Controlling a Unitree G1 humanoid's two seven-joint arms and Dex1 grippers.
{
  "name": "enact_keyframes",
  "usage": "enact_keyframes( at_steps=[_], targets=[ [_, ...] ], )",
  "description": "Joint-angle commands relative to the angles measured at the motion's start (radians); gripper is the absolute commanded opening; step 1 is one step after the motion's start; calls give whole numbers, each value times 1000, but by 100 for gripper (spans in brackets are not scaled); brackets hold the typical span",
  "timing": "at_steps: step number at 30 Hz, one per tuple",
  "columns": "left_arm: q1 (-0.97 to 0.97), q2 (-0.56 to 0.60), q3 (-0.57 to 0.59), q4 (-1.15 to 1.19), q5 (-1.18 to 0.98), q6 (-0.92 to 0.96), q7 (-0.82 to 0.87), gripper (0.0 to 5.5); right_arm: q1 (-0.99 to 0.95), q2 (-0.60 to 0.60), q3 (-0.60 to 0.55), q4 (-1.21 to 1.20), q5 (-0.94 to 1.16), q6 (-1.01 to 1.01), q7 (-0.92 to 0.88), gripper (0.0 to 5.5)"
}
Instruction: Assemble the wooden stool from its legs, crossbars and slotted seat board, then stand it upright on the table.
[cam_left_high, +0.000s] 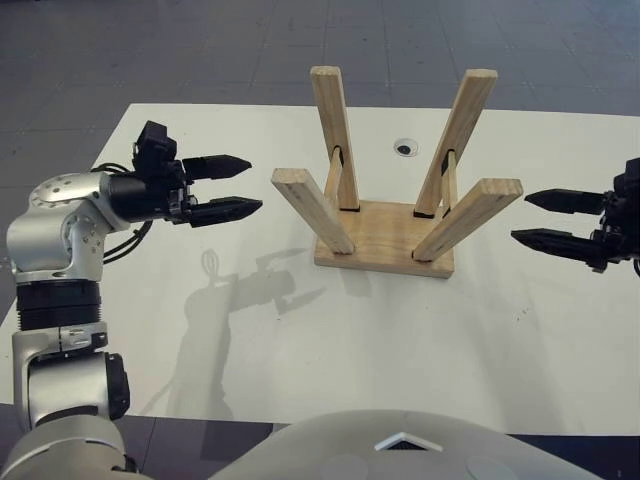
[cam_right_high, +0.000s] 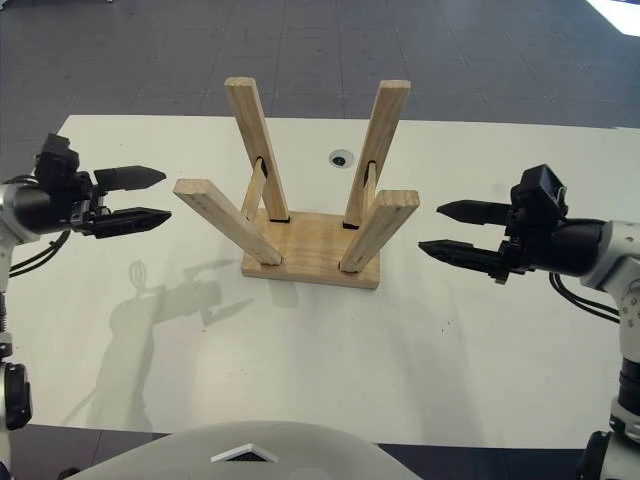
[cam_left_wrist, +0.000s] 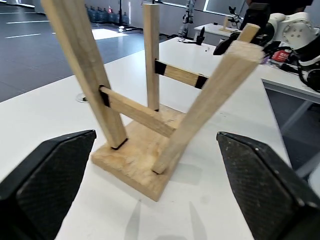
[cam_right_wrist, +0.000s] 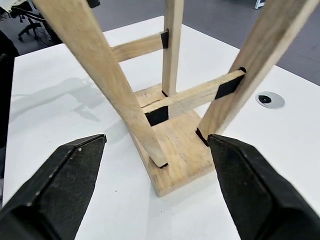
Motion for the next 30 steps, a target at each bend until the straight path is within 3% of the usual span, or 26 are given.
enact_keyframes(
  at_steps=[1, 11, 17, 23, 30],
  targets=[
    [-61, -1, -44, -61, -41, 44, -47, 374, -109, -10, 41, -3, 37, 10, -8, 378],
    [-89, -135, -113, -52, -73, 79, 6, 374, -244, 77, 227, 54, 35, -28, 9, 378],
    [-152, -165, -105, 26, -96, 111, -3, 372, -256, 68, 237, 82, 29, -50, 37, 266],
    [-135, -129, -122, 32, -94, 129, -59, 272, -265, 53, 250, 109, 31, -57, 92, 148],
    [-141, -128, -138, 24, -95, 139, -76, 182, -269, 44, 280, 109, 24, -63, 131, 135]
  ],
)
